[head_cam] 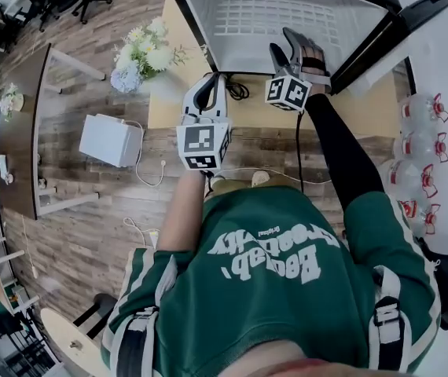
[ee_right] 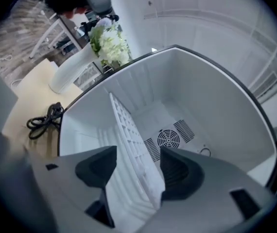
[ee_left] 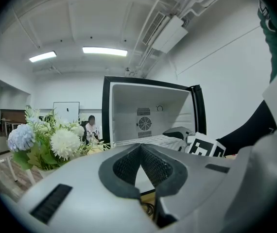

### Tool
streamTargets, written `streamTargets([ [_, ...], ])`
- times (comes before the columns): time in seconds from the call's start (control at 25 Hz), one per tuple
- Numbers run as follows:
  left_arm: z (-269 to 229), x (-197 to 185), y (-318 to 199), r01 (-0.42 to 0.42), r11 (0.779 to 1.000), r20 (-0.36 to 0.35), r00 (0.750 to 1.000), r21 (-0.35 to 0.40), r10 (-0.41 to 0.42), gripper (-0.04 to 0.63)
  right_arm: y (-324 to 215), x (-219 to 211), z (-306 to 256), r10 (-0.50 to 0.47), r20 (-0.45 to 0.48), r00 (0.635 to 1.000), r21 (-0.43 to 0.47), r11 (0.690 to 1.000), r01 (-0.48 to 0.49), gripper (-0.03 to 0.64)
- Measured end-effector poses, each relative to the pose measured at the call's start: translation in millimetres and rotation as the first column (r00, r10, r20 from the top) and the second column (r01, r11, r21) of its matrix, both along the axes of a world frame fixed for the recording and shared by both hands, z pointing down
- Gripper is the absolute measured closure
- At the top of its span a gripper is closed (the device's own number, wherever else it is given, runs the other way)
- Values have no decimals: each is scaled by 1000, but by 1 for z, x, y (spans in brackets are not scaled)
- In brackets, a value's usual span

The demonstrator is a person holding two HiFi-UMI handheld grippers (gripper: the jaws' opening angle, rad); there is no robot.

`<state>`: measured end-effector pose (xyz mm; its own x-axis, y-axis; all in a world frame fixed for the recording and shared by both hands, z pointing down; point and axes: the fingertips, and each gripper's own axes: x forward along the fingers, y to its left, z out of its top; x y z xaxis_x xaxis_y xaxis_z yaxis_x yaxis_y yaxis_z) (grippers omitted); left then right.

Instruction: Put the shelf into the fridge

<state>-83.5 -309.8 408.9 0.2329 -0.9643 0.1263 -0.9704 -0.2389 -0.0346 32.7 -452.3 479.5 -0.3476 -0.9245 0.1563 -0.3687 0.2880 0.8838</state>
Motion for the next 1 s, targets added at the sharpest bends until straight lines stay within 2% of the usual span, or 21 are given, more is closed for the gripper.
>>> streamTargets([
  [0.16,-9,9,-3,-10,1000,5,1000,21,10,595,18,16,-18,34,188,982,-67,997,-22,325],
  [0.28,-16,17,-5,-19,999,12,1000,39,19,595,31,27,-32,63,338,939,-128,992,-21,324],
  [0.4,-24,26,-7,-26,998,23,999,58,24,595,41,36,-49,90,487,869,-182,983,0,324],
  [0.56,-33,37,-10,-30,997,29,999,72,28,595,53,48,-71,129,650,749,-243,969,44,322],
  [0.8,-45,46,-17,-29,995,61,998,95,23,595,69,65,-98,150,794,590,-269,956,118,319],
  [1.0,-61,53,-21,-33,991,68,997,128,24,595,83,78,-113,138,835,533,-249,958,143,319],
])
